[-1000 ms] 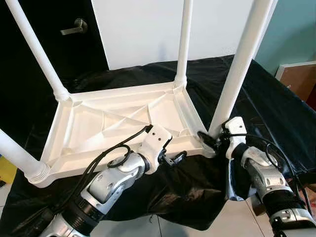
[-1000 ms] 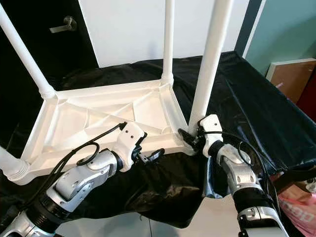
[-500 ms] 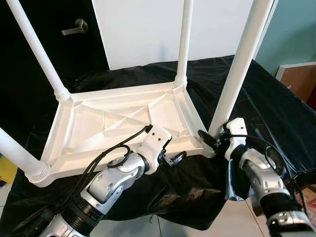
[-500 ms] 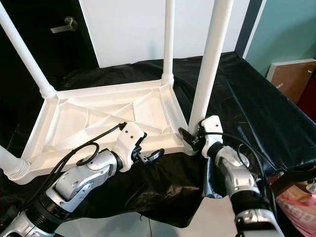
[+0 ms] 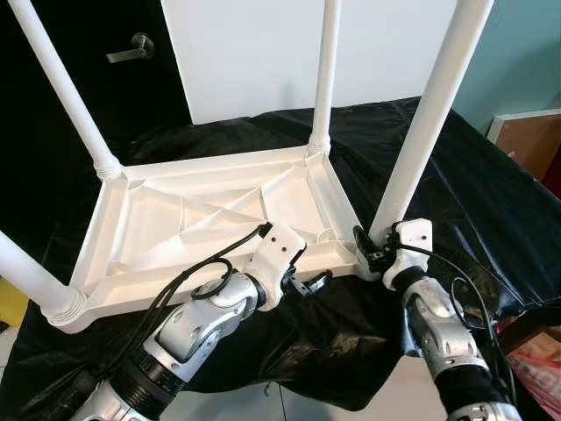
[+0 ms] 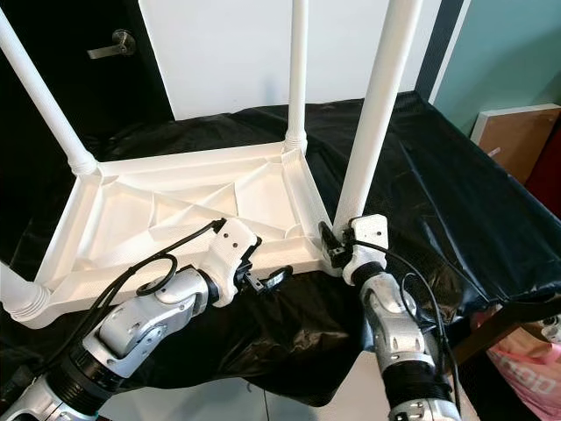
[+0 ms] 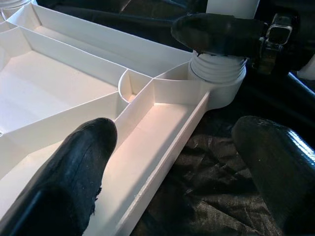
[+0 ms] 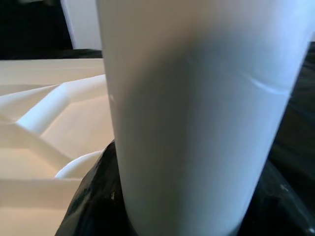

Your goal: Building children table

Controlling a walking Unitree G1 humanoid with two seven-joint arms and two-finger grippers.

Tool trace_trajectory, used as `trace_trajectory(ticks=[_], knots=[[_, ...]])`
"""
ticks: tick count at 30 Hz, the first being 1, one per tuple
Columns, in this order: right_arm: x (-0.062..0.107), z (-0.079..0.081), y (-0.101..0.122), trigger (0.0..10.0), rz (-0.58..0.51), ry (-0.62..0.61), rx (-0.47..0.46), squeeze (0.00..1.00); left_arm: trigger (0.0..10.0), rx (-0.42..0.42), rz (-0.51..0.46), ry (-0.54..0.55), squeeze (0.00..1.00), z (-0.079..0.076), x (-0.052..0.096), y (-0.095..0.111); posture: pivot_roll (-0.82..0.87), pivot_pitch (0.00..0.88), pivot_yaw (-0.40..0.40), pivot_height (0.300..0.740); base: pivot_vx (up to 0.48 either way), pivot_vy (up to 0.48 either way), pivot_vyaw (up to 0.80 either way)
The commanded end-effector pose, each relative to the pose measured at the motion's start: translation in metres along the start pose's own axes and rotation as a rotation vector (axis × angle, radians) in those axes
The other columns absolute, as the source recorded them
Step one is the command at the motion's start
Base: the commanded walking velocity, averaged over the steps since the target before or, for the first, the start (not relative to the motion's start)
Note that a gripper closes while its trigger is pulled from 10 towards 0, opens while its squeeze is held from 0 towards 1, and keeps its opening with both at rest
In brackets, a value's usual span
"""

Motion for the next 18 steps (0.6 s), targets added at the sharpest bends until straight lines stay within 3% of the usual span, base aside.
trace_trajectory(ticks=[1, 10, 16, 17, 18], knots=[[0.003, 0.004, -0.012, 10.0, 0.054, -0.027, -0.029, 0.0, 10.0, -0.005, 0.031, -0.2, 0.0, -0.022, 0.003, -0.005, -0.14, 0.0, 0.009, 0.74, 0.0, 0.0, 0.0], [0.006, 0.001, -0.023, 10.0, 0.139, -0.227, -0.017, 0.0, 10.0, 0.0, 0.035, -0.199, 0.0, -0.024, 0.004, -0.007, -0.13, 0.0, 0.0, 0.74, 0.0, 0.0, 0.0], [0.007, 0.008, -0.02, 10.0, 0.128, -0.226, -0.008, 0.0, 10.0, -0.002, 0.036, -0.194, 0.0, -0.022, 0.004, -0.007, -0.12, 0.0, 0.0, 0.74, 0.0, 0.0, 0.0], [0.007, 0.008, -0.018, 10.0, 0.122, -0.227, -0.008, 0.27, 10.0, -0.003, 0.036, -0.194, 0.0, -0.022, 0.004, -0.007, -0.12, 0.0, 0.0, 0.74, 0.0, 0.0, 0.0], [0.007, 0.008, -0.017, 10.0, 0.12, -0.232, -0.008, 0.69, 10.0, -0.003, 0.037, -0.195, 0.0, -0.023, 0.004, -0.007, -0.12, 0.0, 0.0, 0.74, 0.0, 0.0, 0.0]])
Point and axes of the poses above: a point about 5 cm out from each wrist's last joint towards the gripper, its own x axis pointing back from the gripper into the wrist, its own y axis along the axis of the wrist's last joint, z = x × y, the point moved 5 cm from there along -x, pointing out of the wrist towards the gripper, and after that the axes turned 6 degrees about x, right-handed, at the moved point
